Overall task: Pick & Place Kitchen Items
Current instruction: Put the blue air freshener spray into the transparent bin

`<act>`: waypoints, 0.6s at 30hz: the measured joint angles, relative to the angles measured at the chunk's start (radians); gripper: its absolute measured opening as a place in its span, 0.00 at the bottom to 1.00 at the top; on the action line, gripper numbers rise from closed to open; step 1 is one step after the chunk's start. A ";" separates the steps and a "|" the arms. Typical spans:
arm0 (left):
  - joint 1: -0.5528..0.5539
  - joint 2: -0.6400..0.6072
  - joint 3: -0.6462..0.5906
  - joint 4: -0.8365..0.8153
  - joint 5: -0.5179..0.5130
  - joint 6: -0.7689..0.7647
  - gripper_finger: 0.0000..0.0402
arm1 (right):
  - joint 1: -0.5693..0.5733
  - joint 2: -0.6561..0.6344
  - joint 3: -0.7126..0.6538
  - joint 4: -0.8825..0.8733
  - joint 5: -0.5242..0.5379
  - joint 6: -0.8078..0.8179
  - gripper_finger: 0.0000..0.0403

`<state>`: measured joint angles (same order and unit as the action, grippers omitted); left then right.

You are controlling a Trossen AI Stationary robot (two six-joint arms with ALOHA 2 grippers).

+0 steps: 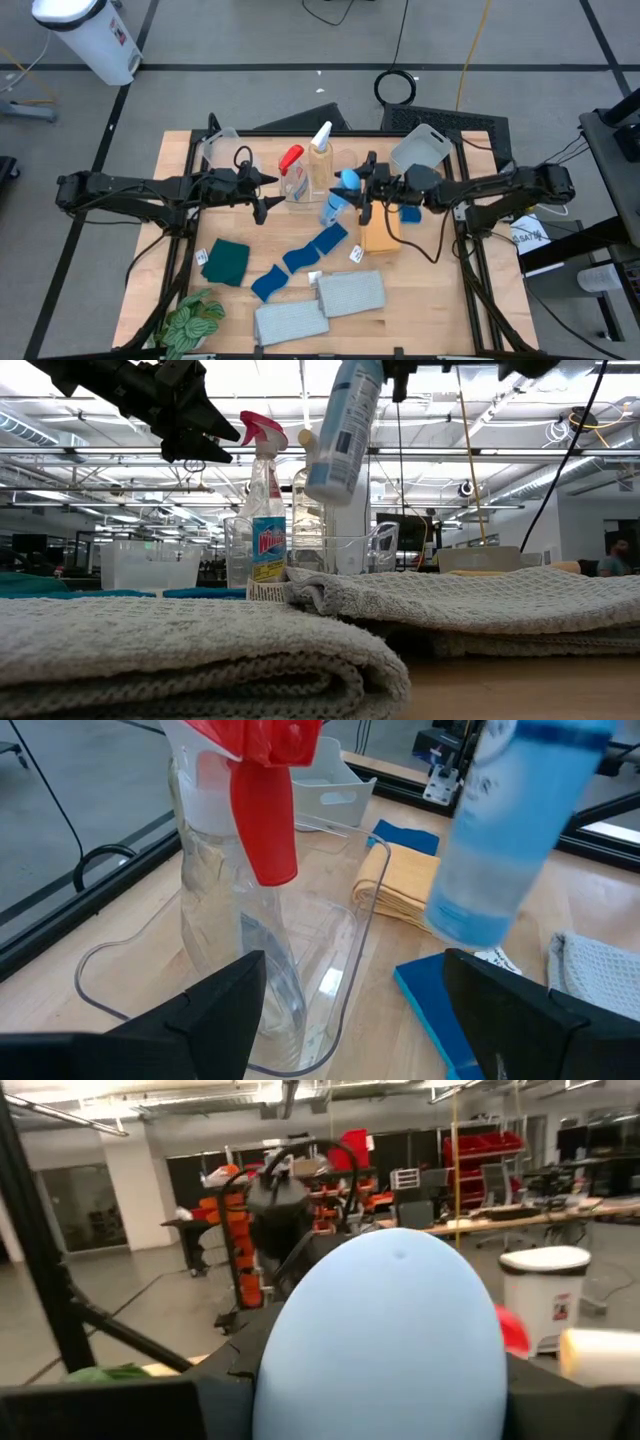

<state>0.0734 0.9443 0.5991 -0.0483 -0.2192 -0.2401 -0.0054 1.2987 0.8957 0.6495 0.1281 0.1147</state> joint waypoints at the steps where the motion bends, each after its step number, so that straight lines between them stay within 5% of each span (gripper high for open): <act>1: 0.000 0.000 0.000 0.000 0.000 0.000 0.77 | -0.005 0.000 0.014 -0.015 0.000 -0.008 0.40; 18: 0.000 0.000 0.000 0.000 0.000 0.000 0.77 | -0.144 0.000 0.105 -0.228 0.002 -0.047 0.40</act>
<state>0.0733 0.9443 0.5991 -0.0483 -0.2192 -0.2401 -0.1495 1.2987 1.0004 0.4211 0.1297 0.0681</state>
